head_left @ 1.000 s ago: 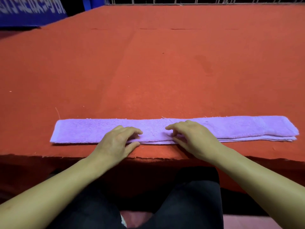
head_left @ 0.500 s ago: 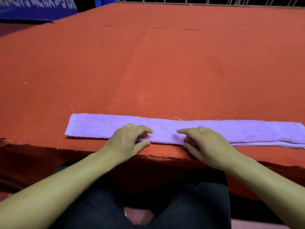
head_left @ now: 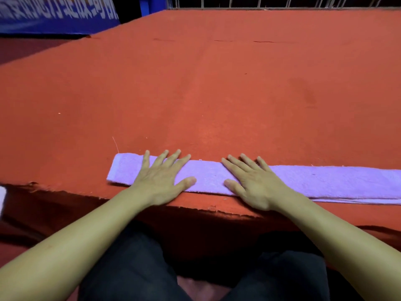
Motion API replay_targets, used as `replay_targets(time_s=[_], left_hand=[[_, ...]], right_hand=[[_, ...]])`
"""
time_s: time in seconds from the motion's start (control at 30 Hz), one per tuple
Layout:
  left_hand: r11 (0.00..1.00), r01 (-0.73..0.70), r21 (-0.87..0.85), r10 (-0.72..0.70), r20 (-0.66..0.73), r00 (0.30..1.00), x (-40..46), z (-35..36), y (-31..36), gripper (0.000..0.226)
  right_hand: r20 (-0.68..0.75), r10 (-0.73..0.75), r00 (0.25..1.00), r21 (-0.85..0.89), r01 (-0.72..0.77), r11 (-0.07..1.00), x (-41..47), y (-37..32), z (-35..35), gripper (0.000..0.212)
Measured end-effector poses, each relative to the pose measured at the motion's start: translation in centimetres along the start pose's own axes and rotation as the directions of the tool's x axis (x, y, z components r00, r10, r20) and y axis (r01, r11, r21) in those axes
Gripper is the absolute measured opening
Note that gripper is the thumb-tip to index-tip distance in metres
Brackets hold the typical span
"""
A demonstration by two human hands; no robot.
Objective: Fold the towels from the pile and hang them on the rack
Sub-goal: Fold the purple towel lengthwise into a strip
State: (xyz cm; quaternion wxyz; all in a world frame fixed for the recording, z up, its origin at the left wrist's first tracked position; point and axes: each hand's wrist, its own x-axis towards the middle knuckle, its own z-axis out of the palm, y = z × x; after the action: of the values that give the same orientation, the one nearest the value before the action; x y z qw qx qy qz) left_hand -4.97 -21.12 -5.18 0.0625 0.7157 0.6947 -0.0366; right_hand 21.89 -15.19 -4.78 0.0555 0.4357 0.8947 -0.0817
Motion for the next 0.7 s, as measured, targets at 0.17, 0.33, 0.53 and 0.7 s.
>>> replay_targets(time_s=[0.17,0.33,0.53,0.7], left_hand=[[0.995,0.038,0.094,-0.031,-0.068,0.997,-0.4,-0.8,-2.2,0.095],[0.994,0.106,0.012,-0.106,0.010,0.994,-1.3,-0.5,-5.8,0.090],[0.994,0.097,0.045,-0.099,0.033,0.995,-0.7,-1.9,-5.2,0.081],[0.990,-0.141,0.016,0.142,-0.111,0.984,0.9,-3.0,2.2,0.081]], right_hand=[[-0.011,-0.001,1.000,-0.013,0.001,1.000,-0.3,-0.2,-1.0,0.075],[-0.011,-0.011,1.000,-0.021,0.011,1.000,-0.7,-0.2,-0.5,0.076],[-0.036,-0.031,0.999,0.018,0.032,0.999,-0.9,0.1,-1.0,0.084],[-0.101,0.012,0.995,0.051,-0.007,0.999,-2.8,2.2,-2.2,0.079]])
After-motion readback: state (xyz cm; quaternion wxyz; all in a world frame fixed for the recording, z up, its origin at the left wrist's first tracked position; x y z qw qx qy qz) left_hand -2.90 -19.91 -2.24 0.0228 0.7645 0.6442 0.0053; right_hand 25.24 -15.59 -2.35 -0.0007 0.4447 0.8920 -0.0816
